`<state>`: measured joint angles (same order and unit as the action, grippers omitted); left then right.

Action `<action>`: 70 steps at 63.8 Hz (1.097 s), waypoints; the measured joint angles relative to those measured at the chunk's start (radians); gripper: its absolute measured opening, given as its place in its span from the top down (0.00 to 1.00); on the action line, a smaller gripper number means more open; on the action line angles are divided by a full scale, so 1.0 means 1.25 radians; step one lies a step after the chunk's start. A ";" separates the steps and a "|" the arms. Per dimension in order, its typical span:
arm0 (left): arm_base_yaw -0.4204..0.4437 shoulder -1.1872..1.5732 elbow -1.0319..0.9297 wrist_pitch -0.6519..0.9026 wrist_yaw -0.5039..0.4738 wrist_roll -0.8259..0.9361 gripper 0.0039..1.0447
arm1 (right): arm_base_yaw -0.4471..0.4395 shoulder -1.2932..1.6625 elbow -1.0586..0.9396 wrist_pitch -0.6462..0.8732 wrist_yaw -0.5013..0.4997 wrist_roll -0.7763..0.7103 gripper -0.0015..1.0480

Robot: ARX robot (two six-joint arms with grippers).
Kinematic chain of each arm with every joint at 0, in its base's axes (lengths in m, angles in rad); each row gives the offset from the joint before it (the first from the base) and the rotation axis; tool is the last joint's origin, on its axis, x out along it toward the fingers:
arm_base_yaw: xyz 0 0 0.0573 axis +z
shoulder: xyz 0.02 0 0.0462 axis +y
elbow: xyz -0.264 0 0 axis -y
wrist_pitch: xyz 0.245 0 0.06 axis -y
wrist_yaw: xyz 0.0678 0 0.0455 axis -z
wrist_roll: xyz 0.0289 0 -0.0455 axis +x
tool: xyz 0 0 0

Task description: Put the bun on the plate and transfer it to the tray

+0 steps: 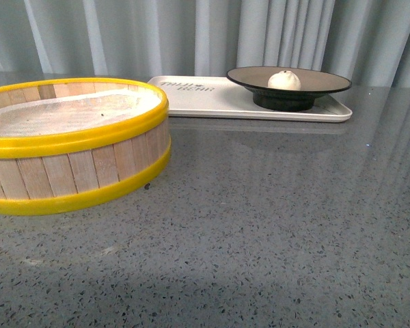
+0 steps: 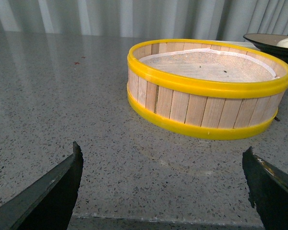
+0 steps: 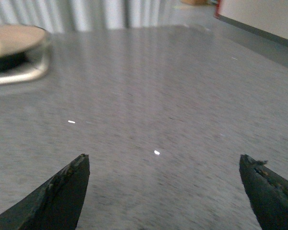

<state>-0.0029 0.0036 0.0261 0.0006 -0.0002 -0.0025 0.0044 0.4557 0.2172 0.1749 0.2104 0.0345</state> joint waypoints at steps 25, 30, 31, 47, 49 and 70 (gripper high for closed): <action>0.000 0.000 0.000 0.000 0.000 0.000 0.06 | -0.002 -0.135 -0.135 0.053 -0.168 -0.024 0.99; 0.000 0.000 0.000 0.000 0.000 0.000 0.06 | -0.002 -0.152 -0.140 0.042 -0.169 -0.026 0.98; 0.000 0.000 0.000 0.000 0.000 0.000 0.06 | -0.002 -0.154 -0.141 0.040 -0.168 -0.026 0.98; 0.000 0.000 0.000 0.000 0.000 0.000 0.06 | -0.002 -0.205 -0.170 0.021 -0.168 -0.026 0.98; 0.000 0.000 0.000 0.000 0.000 0.000 0.06 | -0.002 -0.211 -0.170 0.016 -0.168 -0.026 0.98; 0.000 0.000 0.000 0.000 0.000 0.000 0.06 | -0.002 -0.361 -0.169 -0.139 -0.169 -0.026 0.98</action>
<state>-0.0029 0.0036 0.0261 0.0006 -0.0002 -0.0025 0.0013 0.0044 0.0059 0.0017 -0.0010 0.0025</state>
